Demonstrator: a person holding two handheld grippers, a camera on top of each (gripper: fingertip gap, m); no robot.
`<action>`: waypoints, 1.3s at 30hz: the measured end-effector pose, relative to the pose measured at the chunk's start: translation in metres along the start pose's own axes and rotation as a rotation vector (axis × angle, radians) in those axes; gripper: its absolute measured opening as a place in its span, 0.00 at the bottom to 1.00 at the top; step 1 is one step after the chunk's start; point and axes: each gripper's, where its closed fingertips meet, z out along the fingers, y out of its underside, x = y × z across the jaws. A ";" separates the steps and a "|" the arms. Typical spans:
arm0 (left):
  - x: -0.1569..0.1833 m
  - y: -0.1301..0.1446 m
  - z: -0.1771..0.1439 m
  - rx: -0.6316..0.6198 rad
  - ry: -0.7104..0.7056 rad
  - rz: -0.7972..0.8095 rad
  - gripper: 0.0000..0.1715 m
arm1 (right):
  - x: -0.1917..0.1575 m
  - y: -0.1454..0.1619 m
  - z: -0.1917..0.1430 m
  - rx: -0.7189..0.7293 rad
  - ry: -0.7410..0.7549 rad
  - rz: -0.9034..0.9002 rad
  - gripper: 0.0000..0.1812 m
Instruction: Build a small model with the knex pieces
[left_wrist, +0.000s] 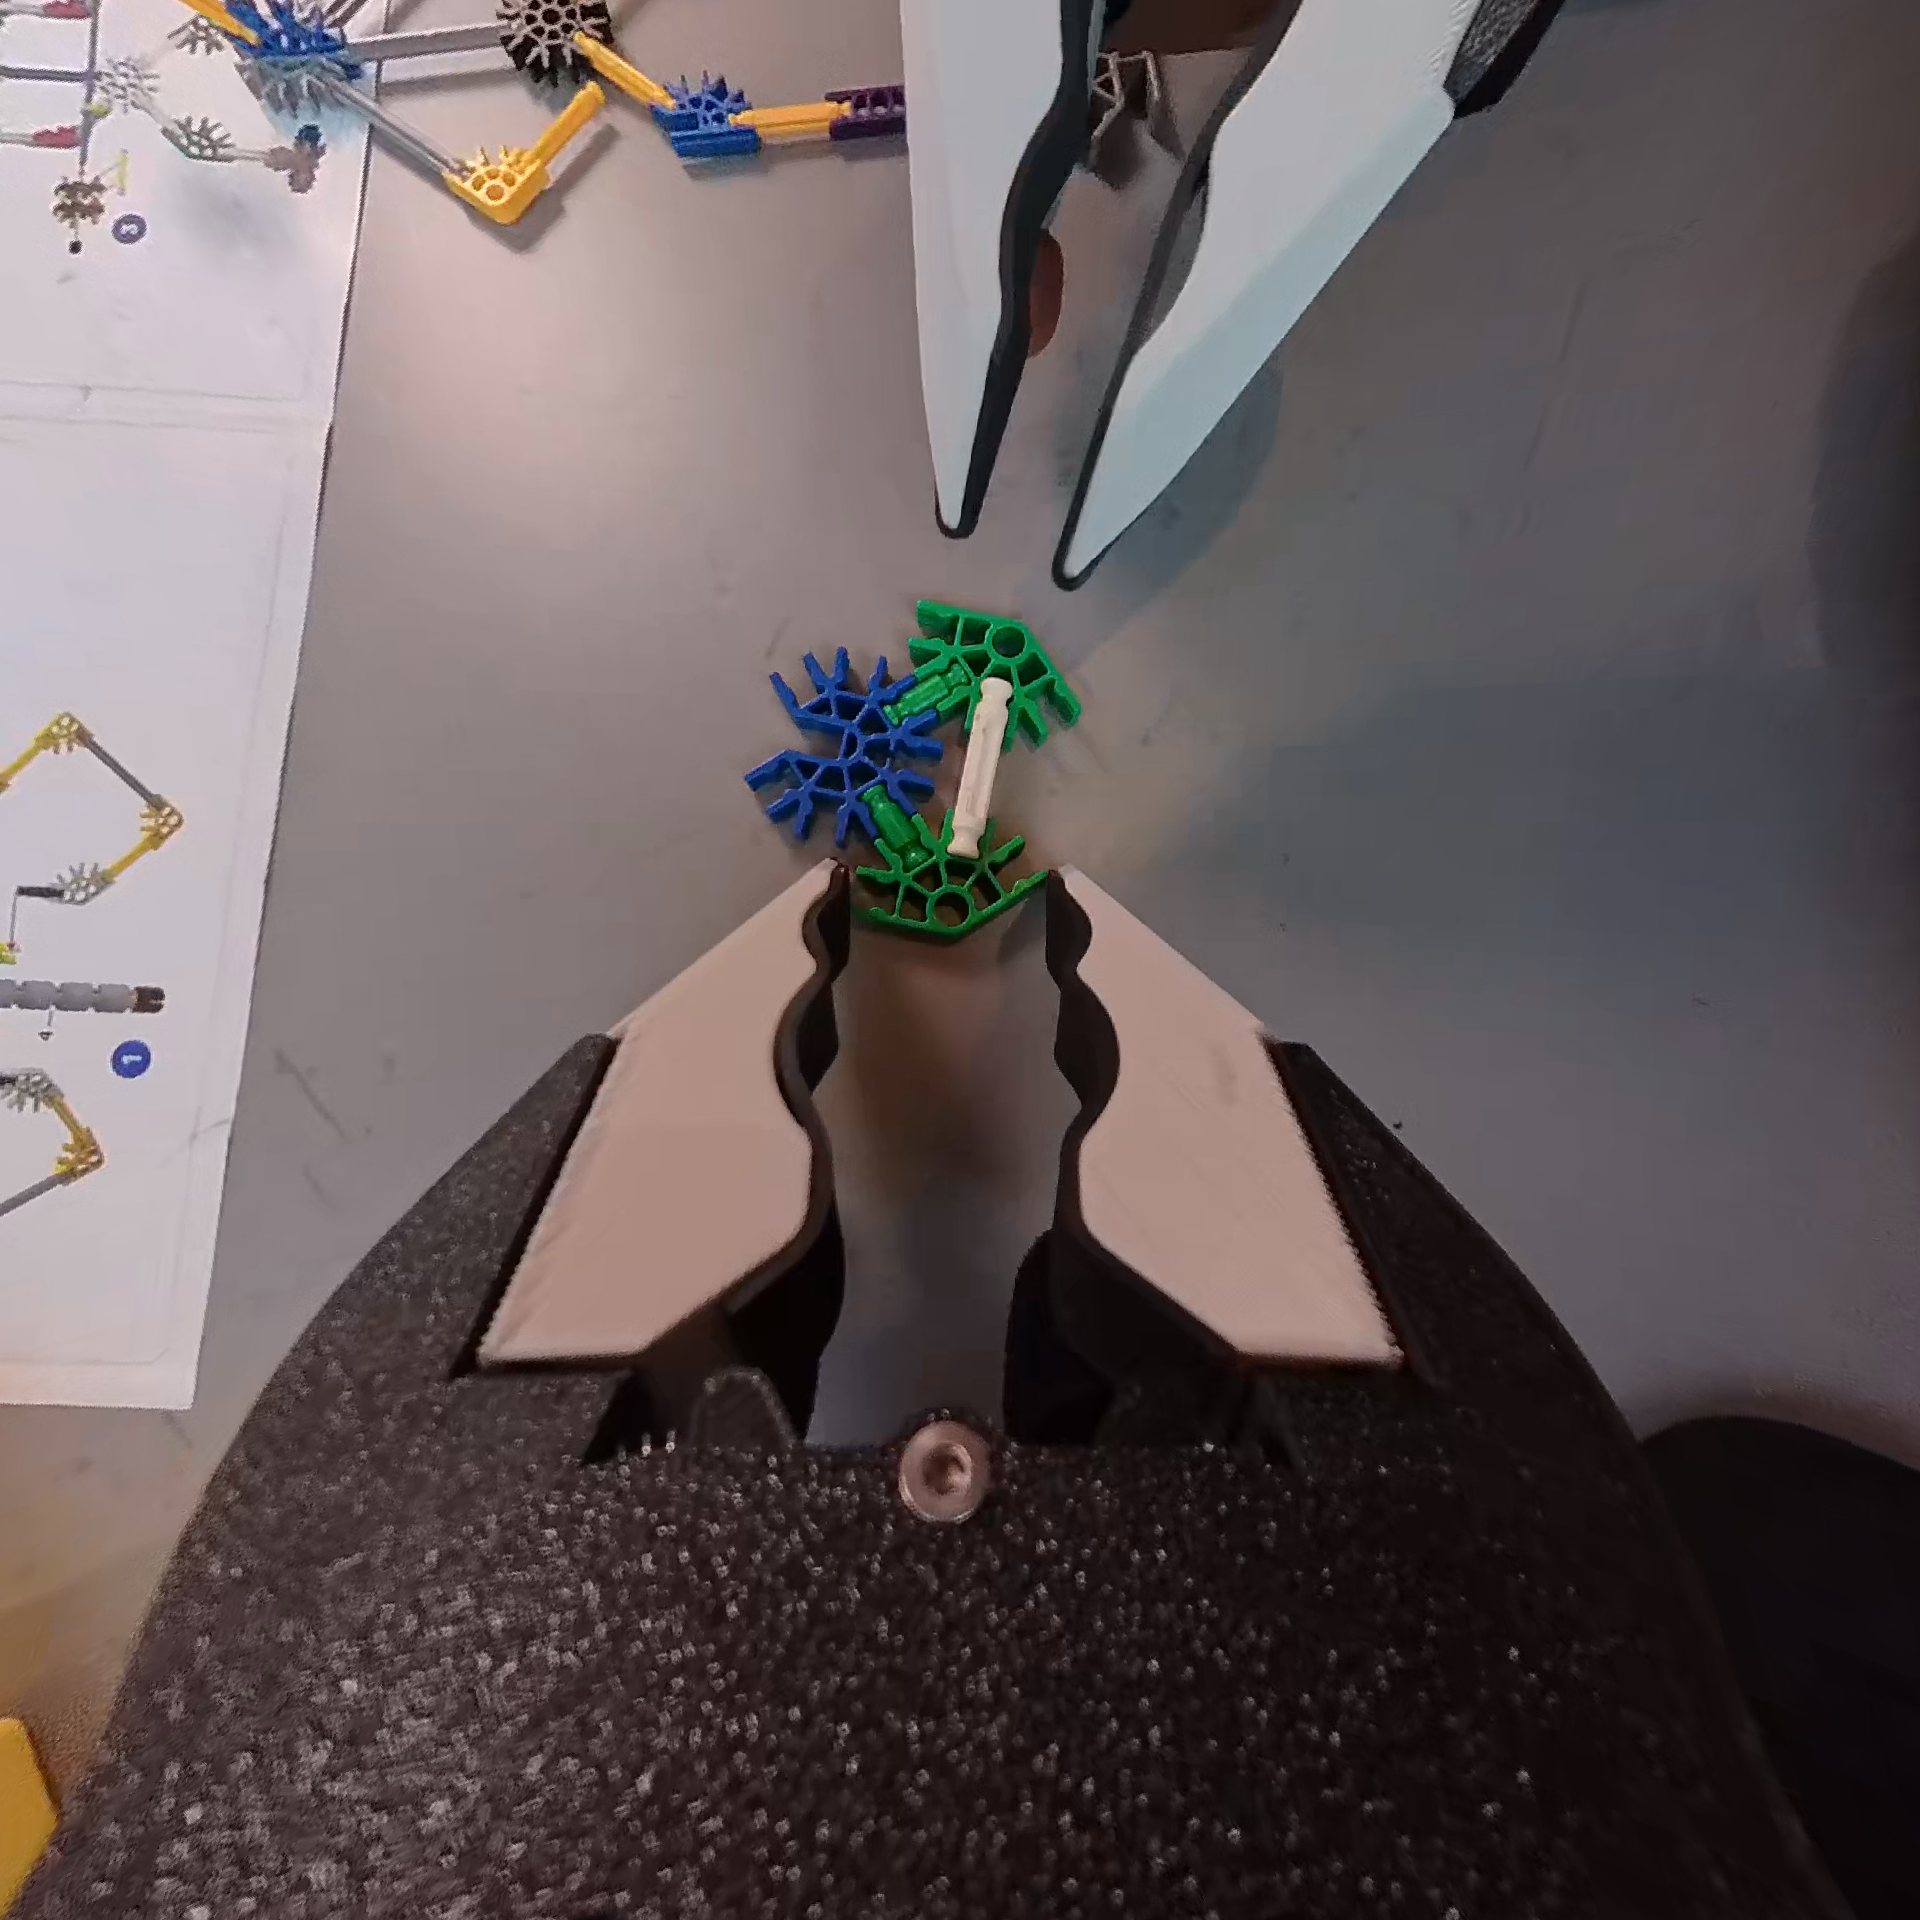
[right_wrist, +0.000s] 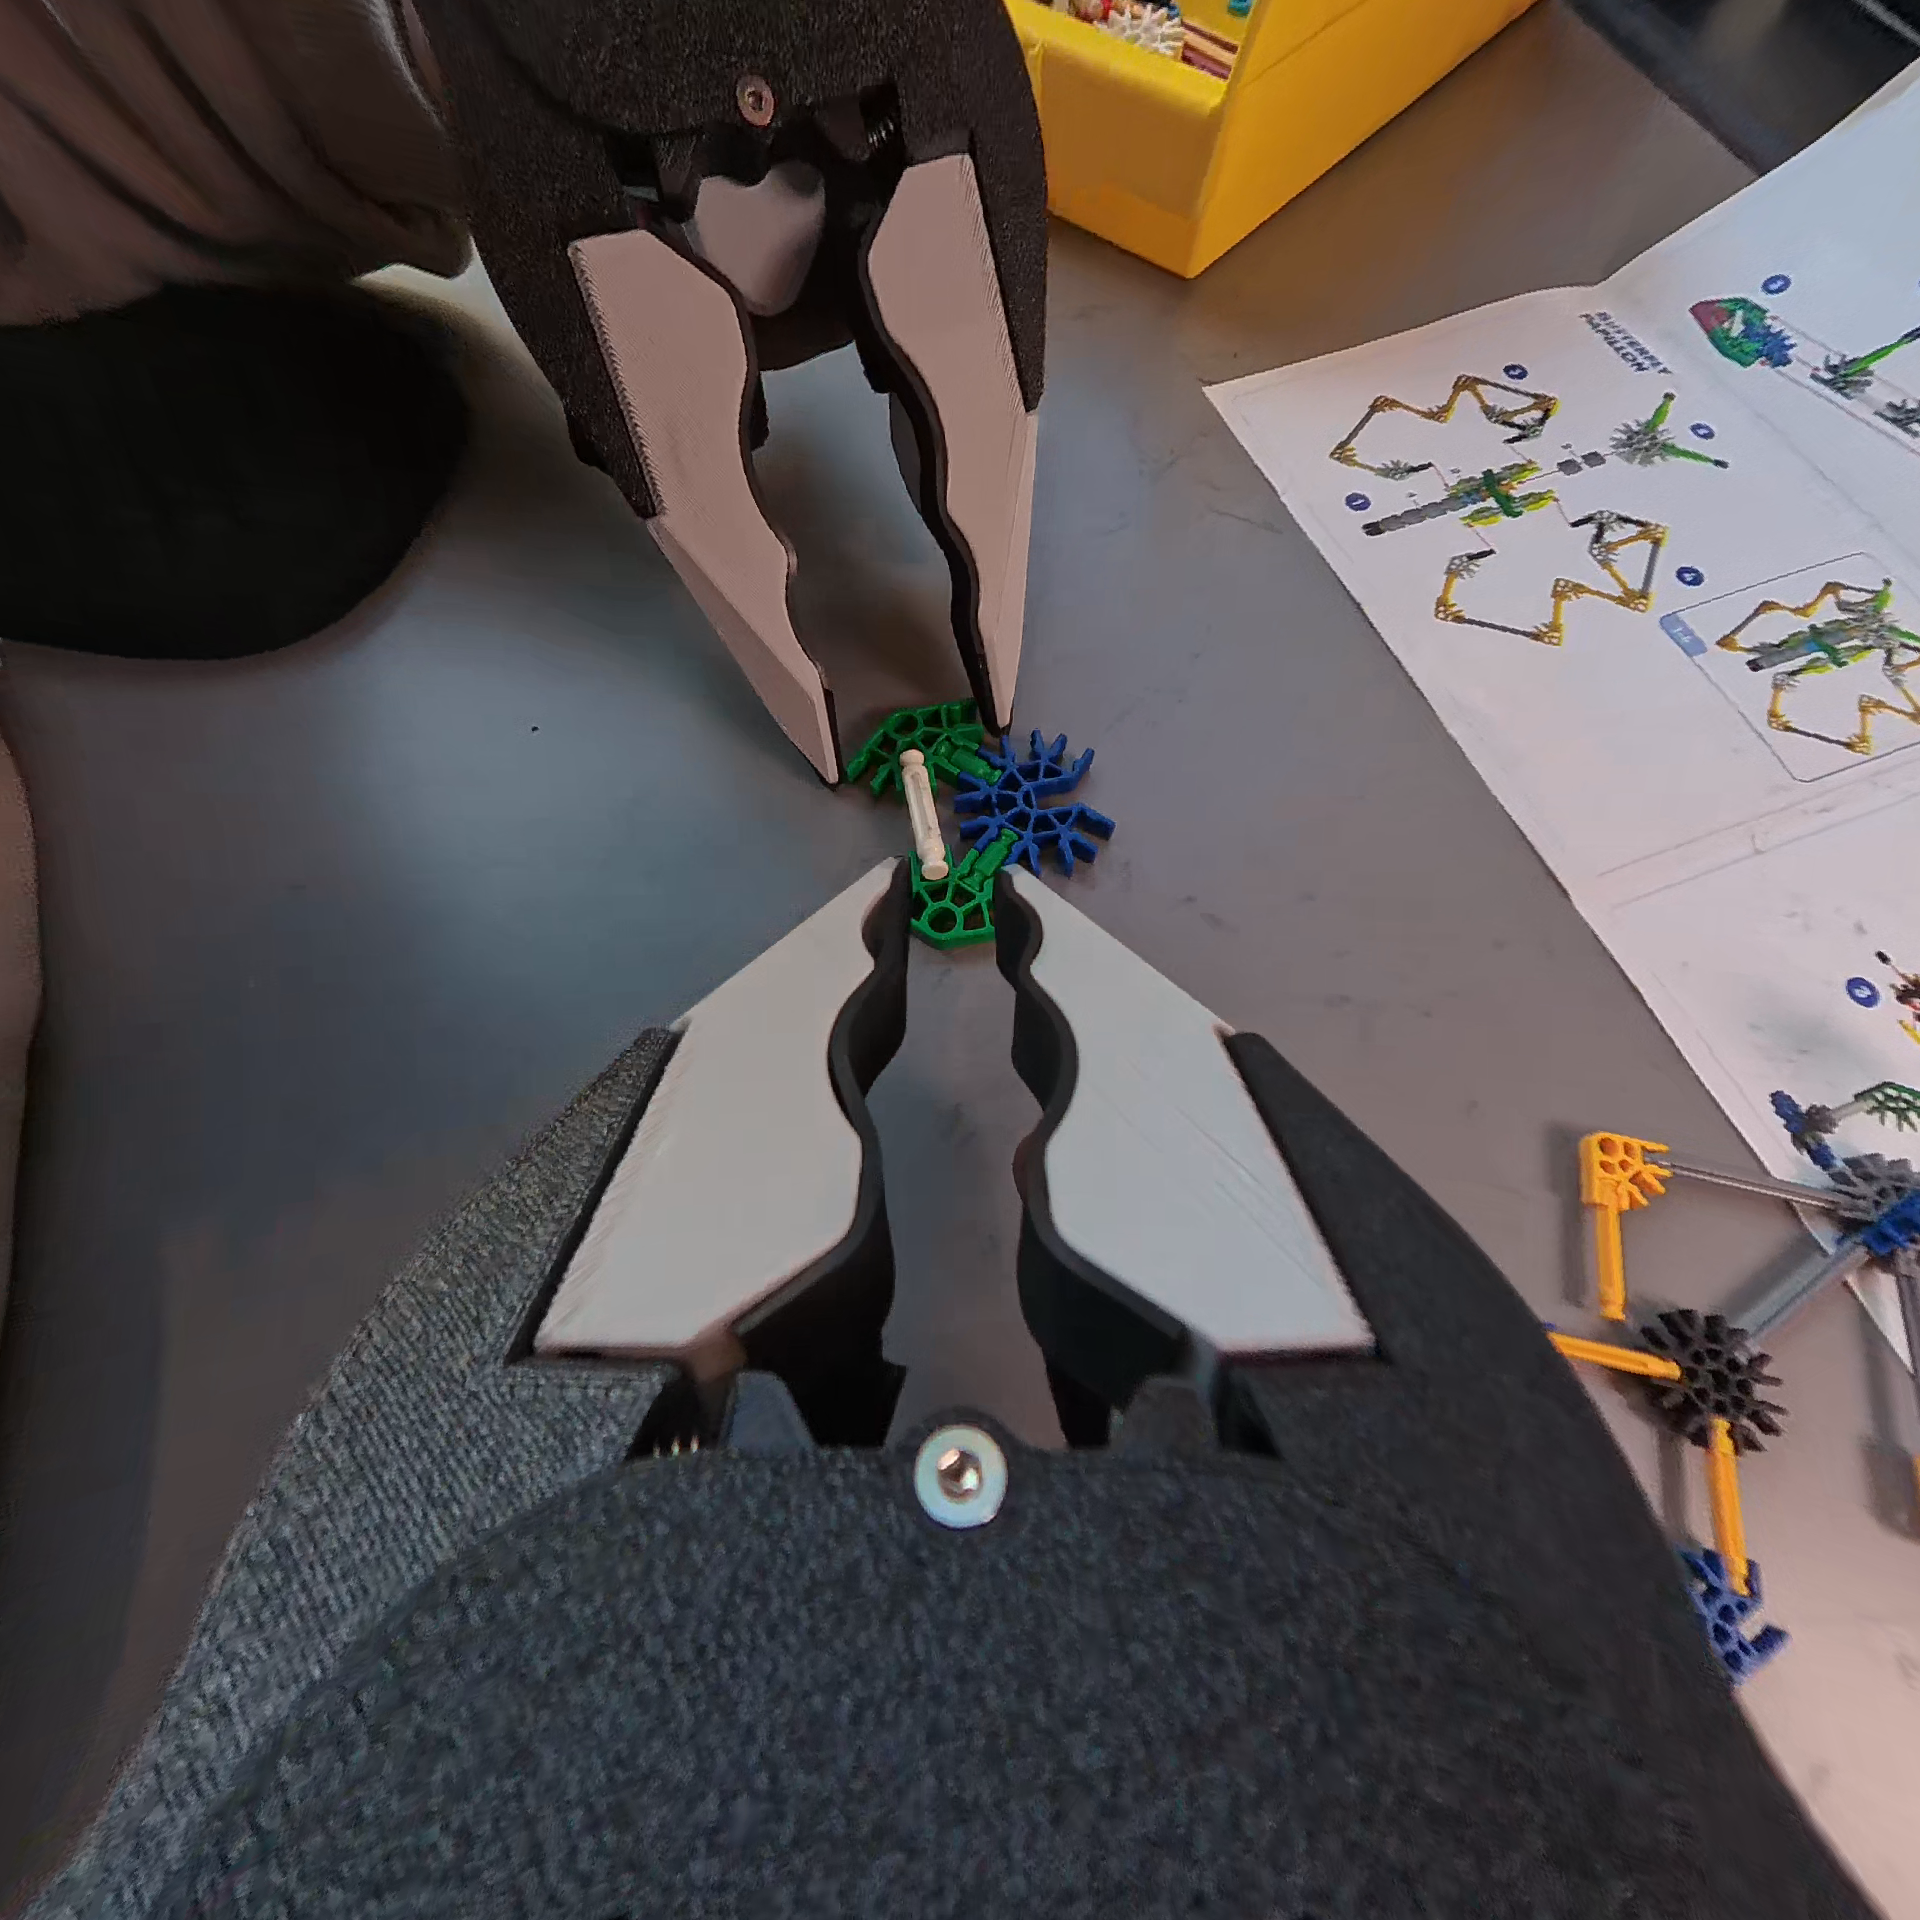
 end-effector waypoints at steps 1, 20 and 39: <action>0.003 -0.002 0.001 0.002 -0.006 0.006 0.21 | -0.002 0.002 0.001 -0.024 -0.014 -0.018 0.06; 0.011 -0.006 0.005 0.068 -0.109 -0.113 0.21 | -0.008 0.011 0.020 -0.380 -0.108 -0.234 0.00; 0.008 -0.011 -0.009 0.219 -0.004 -0.198 0.14 | -0.010 0.015 0.025 -0.625 -0.123 -0.296 0.00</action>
